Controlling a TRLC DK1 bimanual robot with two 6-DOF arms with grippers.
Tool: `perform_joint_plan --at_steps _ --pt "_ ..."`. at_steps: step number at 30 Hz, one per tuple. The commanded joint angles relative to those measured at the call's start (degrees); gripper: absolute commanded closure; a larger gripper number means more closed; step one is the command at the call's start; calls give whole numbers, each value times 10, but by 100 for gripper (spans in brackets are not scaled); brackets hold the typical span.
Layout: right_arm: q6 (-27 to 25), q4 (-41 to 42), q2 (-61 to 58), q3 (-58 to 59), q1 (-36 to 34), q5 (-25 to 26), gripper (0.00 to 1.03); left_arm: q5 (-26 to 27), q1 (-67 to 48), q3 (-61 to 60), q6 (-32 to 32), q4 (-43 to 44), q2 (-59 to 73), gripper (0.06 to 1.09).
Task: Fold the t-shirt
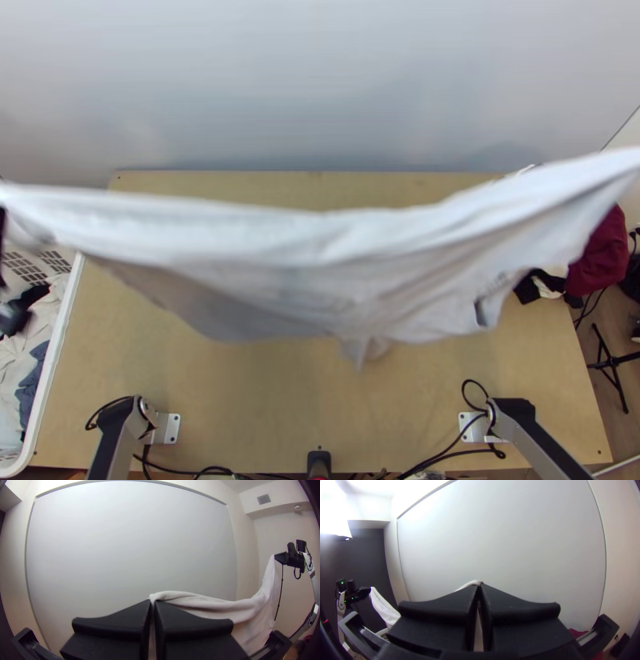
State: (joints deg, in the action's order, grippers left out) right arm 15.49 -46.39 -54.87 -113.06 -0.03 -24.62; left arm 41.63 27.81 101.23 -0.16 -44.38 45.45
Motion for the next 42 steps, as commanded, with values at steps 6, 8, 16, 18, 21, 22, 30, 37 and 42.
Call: perform_joint_plan --at_steps 6,8,16,18,21,22,30,37,42 --pt "-47 12 17 335 -45 2 100 -16 -5 -424 146 43 -56 105" --pt "-53 15 -62 376 -42 2 100 -18 -29 -452 174 54 2 105" --pt "-99 6 -463 269 6 7 100 -122 -223 -407 253 86 332 105" --pt "-112 -3 -527 192 30 39 100 -139 -253 -355 249 95 402 105" --pt "-141 1 -593 82 46 109 100 -176 -264 -253 205 124 520 105" --pt "-141 4 -615 44 46 109 100 -192 -263 -213 186 132 558 105" --pt "-154 -63 -793 -209 40 121 100 -224 -273 -2 155 87 765 105" --pt "-163 -24 -828 -187 29 138 99 -255 -274 146 126 39 864 105" --pt "-176 -29 -837 -185 29 138 99 -255 -306 175 184 -32 893 105"
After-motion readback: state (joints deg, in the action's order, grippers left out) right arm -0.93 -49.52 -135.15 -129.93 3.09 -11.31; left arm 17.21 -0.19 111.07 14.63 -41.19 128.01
